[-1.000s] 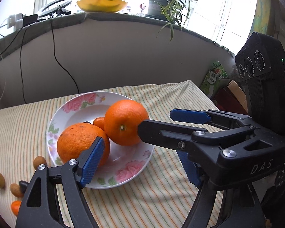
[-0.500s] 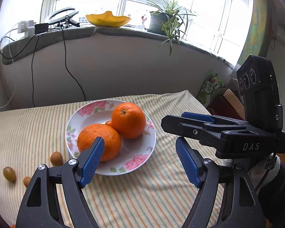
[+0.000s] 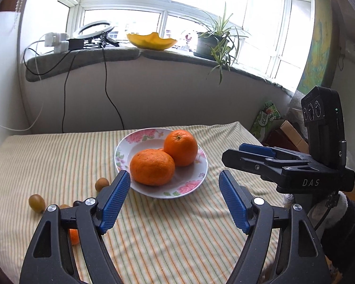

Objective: Organize fruits
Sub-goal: 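Move the left tool to a tangerine on the bedspread and close on it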

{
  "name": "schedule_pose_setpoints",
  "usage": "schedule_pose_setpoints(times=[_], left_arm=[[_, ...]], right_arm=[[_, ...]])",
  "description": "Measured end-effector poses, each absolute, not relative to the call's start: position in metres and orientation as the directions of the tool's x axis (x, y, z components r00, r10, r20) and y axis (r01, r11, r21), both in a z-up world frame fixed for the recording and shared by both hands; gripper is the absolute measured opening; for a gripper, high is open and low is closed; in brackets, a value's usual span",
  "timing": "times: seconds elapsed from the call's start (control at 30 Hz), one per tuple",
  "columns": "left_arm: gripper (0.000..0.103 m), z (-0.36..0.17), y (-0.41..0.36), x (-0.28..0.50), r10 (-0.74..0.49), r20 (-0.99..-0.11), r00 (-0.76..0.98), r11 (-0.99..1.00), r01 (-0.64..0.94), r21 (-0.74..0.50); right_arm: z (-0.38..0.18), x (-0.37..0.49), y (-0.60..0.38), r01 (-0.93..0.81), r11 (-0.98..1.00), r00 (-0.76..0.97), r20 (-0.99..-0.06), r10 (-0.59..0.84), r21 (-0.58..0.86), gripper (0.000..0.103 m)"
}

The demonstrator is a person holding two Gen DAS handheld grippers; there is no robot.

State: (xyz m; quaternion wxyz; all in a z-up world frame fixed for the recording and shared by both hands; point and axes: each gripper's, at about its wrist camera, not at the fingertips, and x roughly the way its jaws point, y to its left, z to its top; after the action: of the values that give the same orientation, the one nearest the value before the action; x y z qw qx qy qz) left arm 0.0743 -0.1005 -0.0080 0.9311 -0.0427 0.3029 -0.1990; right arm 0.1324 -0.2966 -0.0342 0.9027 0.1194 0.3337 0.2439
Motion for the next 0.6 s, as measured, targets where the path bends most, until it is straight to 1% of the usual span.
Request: schedule_pose_setpoints(times=[0.27, 0.53, 0.6], left_arm=[[0.077, -0.01, -0.076, 0.058, -0.371, -0.544, 0.753, 0.929, 0.313, -0.2], [0.076, -0.023, -0.037, 0.04, -0.305, -0.564, 0.767, 0.952, 0.223, -0.21], [0.074, -0.028, -0.027, 0.034, -0.289, -0.574, 0.766, 0.956, 0.203, -0.21]], right_arm=[[-0.028, 0.119, -0.282, -0.39, 0.847, 0.672, -0.517, 0.531, 0.362, 0.091], [-0.028, 0.111, -0.256, -0.446, 0.828, 0.629, -0.538, 0.56, 0.34, 0.091], [-0.027, 0.108, -0.247, -0.461, 0.823, 0.619, -0.544, 0.566, 0.331, 0.091]])
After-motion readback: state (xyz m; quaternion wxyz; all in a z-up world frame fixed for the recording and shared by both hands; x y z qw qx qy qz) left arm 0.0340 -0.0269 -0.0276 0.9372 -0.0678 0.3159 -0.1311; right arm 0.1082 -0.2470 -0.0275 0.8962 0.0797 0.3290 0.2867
